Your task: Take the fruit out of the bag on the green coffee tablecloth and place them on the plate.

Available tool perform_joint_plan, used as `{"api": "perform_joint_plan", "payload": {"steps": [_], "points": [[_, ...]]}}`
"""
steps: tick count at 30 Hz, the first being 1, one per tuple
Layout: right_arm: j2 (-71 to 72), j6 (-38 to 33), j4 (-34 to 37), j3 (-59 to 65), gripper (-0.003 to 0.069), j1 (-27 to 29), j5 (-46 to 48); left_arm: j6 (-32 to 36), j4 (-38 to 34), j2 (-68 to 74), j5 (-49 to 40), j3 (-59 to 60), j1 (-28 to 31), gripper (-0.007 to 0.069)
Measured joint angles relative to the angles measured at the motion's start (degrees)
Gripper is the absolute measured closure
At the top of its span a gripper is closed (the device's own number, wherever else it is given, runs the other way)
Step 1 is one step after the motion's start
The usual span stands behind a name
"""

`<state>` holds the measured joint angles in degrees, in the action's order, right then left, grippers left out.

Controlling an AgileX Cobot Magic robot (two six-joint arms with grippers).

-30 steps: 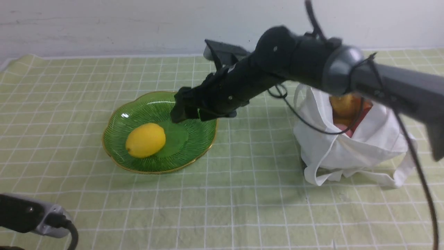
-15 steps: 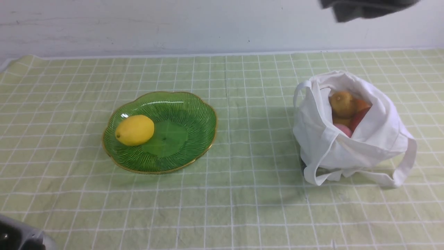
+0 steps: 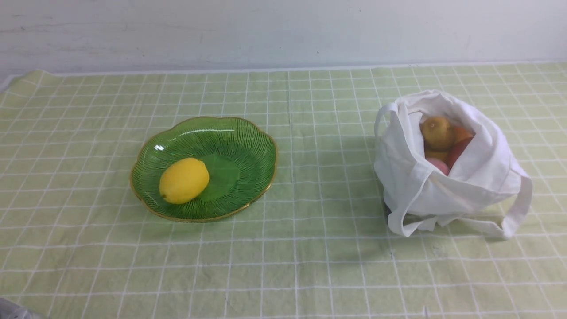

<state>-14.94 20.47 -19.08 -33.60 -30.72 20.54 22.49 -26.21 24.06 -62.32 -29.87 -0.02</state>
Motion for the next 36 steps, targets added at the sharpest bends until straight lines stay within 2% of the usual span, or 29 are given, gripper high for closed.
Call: {"api": "perform_joint_plan", "payload": {"steps": [8,15,22,26,36], "points": [[14.25,3.21,-3.84,12.28,0.0673,0.00,-2.95,-0.67,-2.08,0.00,1.64,0.00,0.00,0.0632],[14.71,3.22,-4.91,12.40,0.0673,0.00,-3.83,-1.09,-3.83,-1.90,2.27,0.00,0.00,0.0632],[14.71,3.22,-5.33,12.40,0.0673,0.00,-3.83,-2.36,-3.22,-10.88,7.63,0.00,0.00,0.0632],[14.71,3.22,-5.33,12.40,0.0673,0.00,-3.83,-2.36,-6.00,-14.31,7.71,0.00,0.00,0.0632],[14.71,3.17,-5.33,12.40,0.0673,0.00,-3.83,-2.05,-8.35,-15.34,8.67,0.00,0.00,0.0632]]}}
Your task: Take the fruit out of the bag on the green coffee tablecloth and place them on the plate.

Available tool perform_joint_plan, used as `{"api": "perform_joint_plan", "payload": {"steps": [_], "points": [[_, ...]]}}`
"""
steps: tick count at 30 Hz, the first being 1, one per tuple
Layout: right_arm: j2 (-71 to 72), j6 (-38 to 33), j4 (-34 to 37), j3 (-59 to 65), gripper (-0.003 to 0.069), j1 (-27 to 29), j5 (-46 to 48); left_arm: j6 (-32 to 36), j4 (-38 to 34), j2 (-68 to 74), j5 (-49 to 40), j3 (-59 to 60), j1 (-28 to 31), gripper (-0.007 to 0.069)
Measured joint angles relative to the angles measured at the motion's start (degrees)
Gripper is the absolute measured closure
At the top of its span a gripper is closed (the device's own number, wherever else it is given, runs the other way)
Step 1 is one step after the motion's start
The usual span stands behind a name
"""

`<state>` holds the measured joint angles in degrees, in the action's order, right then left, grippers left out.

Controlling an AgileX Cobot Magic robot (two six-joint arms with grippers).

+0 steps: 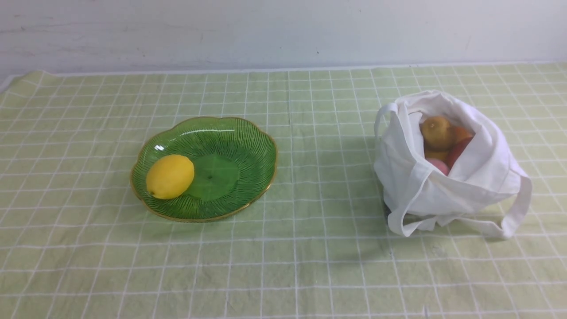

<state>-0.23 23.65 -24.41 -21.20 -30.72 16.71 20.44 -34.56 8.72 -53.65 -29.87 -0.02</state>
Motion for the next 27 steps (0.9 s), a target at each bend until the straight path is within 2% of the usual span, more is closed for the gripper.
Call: {"api": "perform_joint_plan", "payload": {"steps": [5,6,9,12,14,16,18,23,27], "points": [[0.00,0.00,0.00,0.00,0.0673,0.00,0.00,3.30,2.14,0.00,4.49,0.17,0.00,0.0632],[0.00,0.00,0.00,0.01,0.0673,0.00,-0.02,4.80,3.20,0.00,8.15,0.96,0.00,0.0632],[0.00,0.00,0.00,0.01,0.0673,0.00,-0.02,5.70,5.64,0.00,11.83,2.92,0.00,0.0632],[0.00,0.00,0.00,0.01,0.0673,0.00,-0.02,4.68,12.56,-0.06,17.51,7.28,0.00,0.0632],[0.00,0.00,0.00,0.01,0.0673,0.00,-0.02,0.93,19.46,-0.86,20.78,11.67,0.00,0.0632],[0.00,0.00,0.00,0.01,0.0673,0.00,-0.02,-2.02,22.89,-1.88,22.01,13.69,0.00,0.0632],[0.00,0.00,0.00,0.01,0.0673,0.00,-0.02,-7.76,29.79,-5.40,24.04,18.29,0.00,0.0632],[0.00,0.00,0.00,0.01,0.0673,0.00,-0.02,-15.60,34.14,-9.23,24.53,25.18,0.00,0.0632],[0.00,0.00,0.00,0.01,0.0673,0.00,-0.13,-17.67,34.56,-9.31,26.29,29.84,0.00,0.0632]]}}
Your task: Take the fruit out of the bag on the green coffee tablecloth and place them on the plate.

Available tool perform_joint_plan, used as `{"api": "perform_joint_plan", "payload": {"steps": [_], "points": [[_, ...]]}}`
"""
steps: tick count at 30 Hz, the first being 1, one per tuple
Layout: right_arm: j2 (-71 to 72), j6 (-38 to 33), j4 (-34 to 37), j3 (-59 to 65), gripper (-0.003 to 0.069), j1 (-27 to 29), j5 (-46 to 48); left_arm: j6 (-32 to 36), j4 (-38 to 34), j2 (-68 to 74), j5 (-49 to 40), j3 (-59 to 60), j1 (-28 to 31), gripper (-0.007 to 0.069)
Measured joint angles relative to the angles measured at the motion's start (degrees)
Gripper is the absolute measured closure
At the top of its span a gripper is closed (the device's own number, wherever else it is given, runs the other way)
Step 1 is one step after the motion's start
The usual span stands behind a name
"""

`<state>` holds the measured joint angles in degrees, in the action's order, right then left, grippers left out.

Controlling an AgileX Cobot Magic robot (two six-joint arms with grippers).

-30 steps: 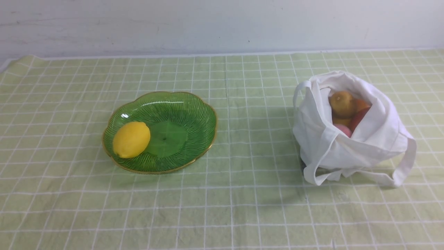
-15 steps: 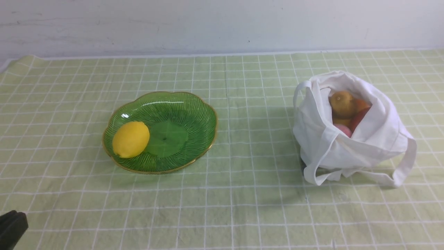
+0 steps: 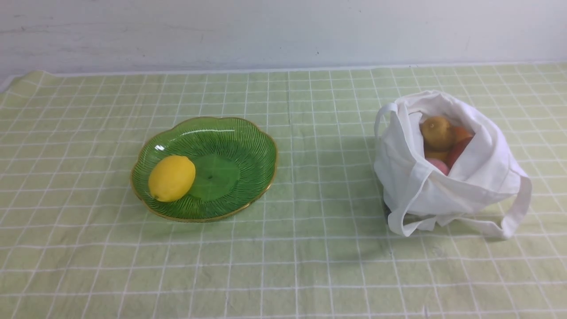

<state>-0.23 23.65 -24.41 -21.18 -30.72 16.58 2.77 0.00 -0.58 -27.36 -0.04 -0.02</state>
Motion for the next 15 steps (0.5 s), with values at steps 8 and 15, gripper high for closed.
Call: {"api": "perform_joint_plan", "payload": {"steps": [8,15], "points": [[0.00,-0.19,-0.06,0.00,0.0673,0.00,-0.07,-0.16,0.75,0.00,4.70,1.40,-3.32,0.0632],[0.00,-0.19,-0.06,0.00,0.0673,0.00,-0.11,-0.46,0.92,0.00,5.07,1.45,-3.78,0.0632]]}}
